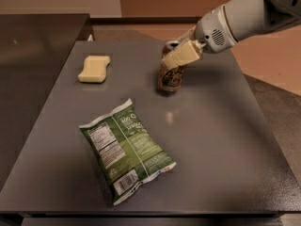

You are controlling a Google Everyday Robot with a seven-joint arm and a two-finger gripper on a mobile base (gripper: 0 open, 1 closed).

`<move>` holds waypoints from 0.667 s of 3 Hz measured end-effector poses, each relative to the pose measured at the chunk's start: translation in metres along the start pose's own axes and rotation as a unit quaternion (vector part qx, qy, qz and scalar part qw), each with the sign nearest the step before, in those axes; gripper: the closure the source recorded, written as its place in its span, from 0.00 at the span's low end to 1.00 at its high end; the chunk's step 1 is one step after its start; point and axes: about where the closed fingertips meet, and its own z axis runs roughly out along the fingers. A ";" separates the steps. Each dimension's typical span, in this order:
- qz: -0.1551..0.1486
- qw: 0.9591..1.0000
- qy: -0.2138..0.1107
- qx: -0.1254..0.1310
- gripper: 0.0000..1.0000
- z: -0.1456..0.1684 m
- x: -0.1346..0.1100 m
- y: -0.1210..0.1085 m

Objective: Move orange can near green jalapeno chip bag

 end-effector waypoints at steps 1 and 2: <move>-0.007 1.000 0.019 -0.013 1.00 -0.003 0.010 0.025; -0.008 0.999 0.035 -0.014 1.00 -0.007 0.021 0.048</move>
Offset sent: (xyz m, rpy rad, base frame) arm -0.0805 -0.0043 -0.0205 -0.0980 0.0464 0.0290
